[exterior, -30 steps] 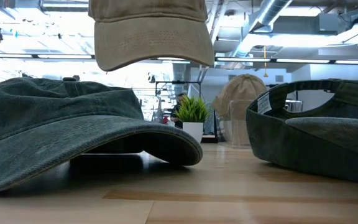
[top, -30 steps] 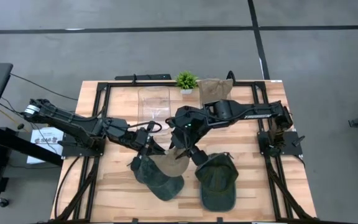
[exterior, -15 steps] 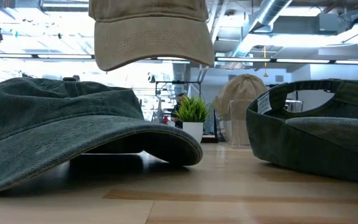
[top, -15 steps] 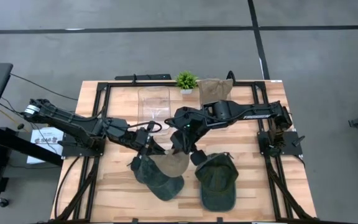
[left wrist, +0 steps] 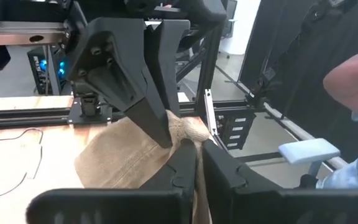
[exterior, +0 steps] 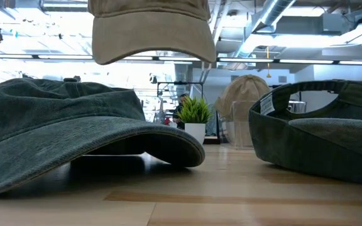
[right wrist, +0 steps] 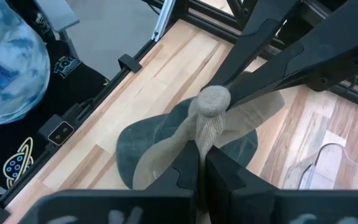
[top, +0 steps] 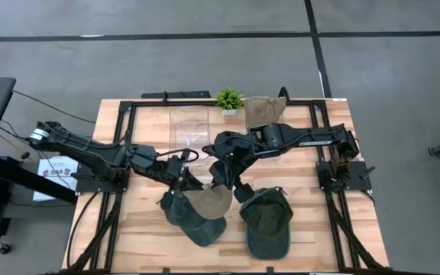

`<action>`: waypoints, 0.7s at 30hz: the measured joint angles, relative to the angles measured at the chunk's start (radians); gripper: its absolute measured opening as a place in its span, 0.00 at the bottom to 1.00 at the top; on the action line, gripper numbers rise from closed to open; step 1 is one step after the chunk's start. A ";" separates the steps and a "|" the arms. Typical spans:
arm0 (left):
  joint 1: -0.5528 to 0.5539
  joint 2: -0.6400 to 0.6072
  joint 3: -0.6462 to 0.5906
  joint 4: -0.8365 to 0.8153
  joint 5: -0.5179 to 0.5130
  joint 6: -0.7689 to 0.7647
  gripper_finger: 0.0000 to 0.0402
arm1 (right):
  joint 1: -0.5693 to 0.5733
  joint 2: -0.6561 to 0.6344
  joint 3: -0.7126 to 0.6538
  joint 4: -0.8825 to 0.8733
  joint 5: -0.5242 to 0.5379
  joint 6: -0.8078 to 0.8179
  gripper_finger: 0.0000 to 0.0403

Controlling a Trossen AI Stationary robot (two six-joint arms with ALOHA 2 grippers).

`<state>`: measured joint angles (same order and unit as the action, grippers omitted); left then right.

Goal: Pick & Place hat
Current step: Put the brown cap into the right transparent bin

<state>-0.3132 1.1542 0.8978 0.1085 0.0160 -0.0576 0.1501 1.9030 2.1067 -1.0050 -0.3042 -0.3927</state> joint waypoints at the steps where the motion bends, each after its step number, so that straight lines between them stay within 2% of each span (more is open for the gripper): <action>1: 0.000 0.000 0.000 0.002 0.000 -0.002 0.06 | 0.000 0.000 0.000 0.000 0.000 0.000 0.00; 3: 0.000 0.000 0.000 0.005 0.009 -0.003 0.10 | 0.000 0.000 0.000 0.000 0.000 0.000 0.00; 12: 0.001 0.000 0.000 0.019 0.207 -0.012 0.28 | 0.000 0.000 -0.001 0.001 0.000 0.000 0.00; 21: 0.001 0.000 0.000 0.016 0.221 -0.011 0.33 | 0.001 0.000 -0.001 -0.019 0.000 0.000 0.00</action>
<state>-0.3122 1.1538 0.8978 0.1245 0.2371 -0.0689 0.1509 1.9030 2.1059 -1.0238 -0.3042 -0.3923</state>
